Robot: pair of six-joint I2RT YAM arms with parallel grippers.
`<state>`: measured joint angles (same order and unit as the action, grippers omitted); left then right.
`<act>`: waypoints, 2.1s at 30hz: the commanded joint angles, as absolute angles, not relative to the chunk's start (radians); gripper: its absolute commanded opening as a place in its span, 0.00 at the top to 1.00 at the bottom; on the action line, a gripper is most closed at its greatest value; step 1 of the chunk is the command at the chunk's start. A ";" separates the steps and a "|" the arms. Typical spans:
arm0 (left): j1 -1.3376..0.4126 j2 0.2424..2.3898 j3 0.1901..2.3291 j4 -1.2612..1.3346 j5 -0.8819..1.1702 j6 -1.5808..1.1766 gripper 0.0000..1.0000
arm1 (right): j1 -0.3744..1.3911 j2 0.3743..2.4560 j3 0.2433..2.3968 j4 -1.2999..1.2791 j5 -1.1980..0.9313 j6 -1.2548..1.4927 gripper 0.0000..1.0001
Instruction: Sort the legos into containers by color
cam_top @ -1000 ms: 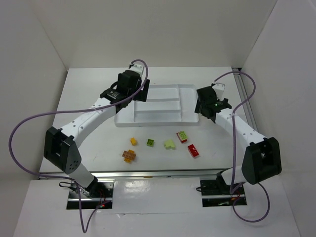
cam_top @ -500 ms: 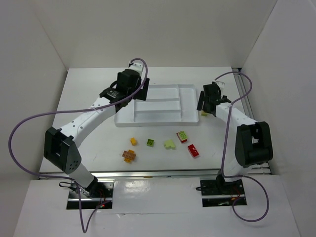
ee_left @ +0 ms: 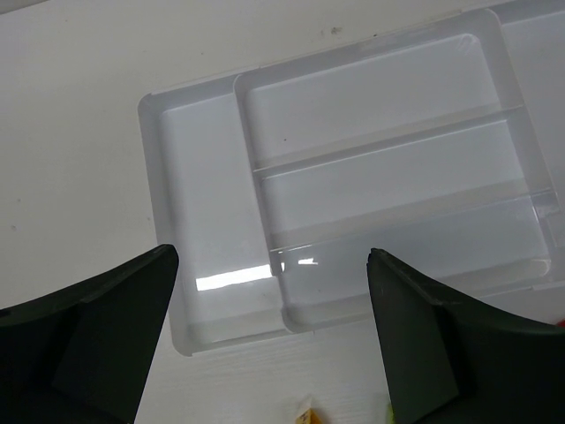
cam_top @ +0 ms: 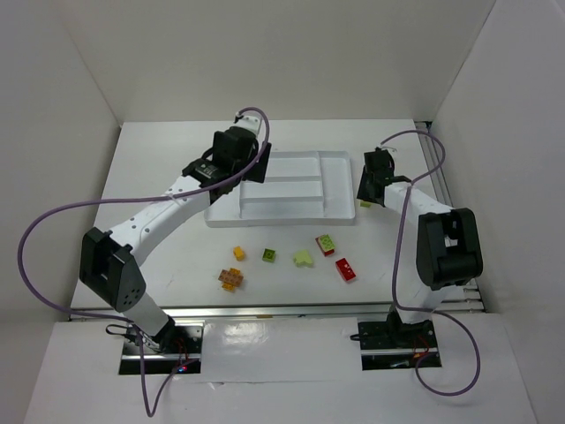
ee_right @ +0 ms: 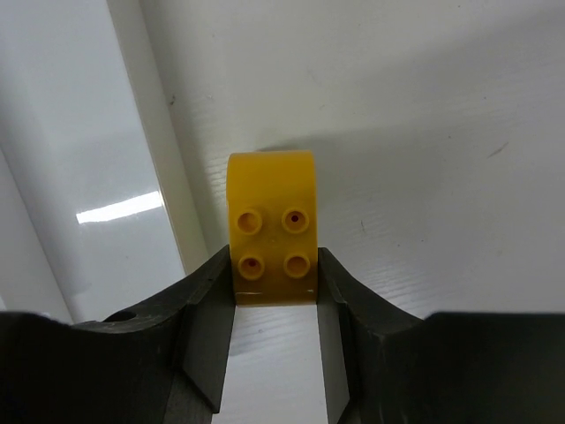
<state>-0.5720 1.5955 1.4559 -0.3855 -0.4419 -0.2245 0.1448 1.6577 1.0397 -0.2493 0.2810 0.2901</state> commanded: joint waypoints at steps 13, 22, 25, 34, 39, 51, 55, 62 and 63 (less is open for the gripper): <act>-0.491 1.652 1.609 -0.468 -0.116 -0.294 0.00 | 0.127 1.480 1.130 -0.265 0.171 0.305 0.79; -0.390 1.592 1.680 -0.405 0.187 -0.337 0.00 | 0.081 1.333 1.174 -0.099 -0.452 0.388 0.81; -0.307 1.601 1.694 -0.405 0.433 -0.363 0.00 | 0.034 1.333 1.173 -0.083 -0.628 0.426 0.81; -0.264 1.666 1.548 -0.032 1.086 -0.465 0.00 | -0.005 1.333 1.112 0.274 -1.047 0.645 0.81; -0.311 1.698 1.534 0.072 1.112 -0.529 0.00 | -0.005 1.334 1.031 0.517 -1.123 0.831 0.81; -0.376 1.796 1.572 0.238 1.121 -0.638 0.00 | 0.049 1.370 1.065 0.469 -1.147 0.802 0.81; -0.385 1.815 1.609 0.196 1.131 -0.623 0.00 | 0.058 1.379 1.065 0.456 -1.147 0.793 0.79; -0.394 1.815 1.577 0.339 1.160 -0.716 0.11 | 0.078 1.379 1.065 0.419 -1.138 0.749 0.79; -0.394 1.815 1.577 0.339 1.160 -0.729 0.14 | 0.078 1.388 1.065 0.402 -1.138 0.749 0.79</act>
<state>-0.3897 1.8172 1.5608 0.2298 1.1133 -0.6861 0.0647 1.3827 1.0336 0.4034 -1.1294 0.7799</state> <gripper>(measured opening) 0.876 0.447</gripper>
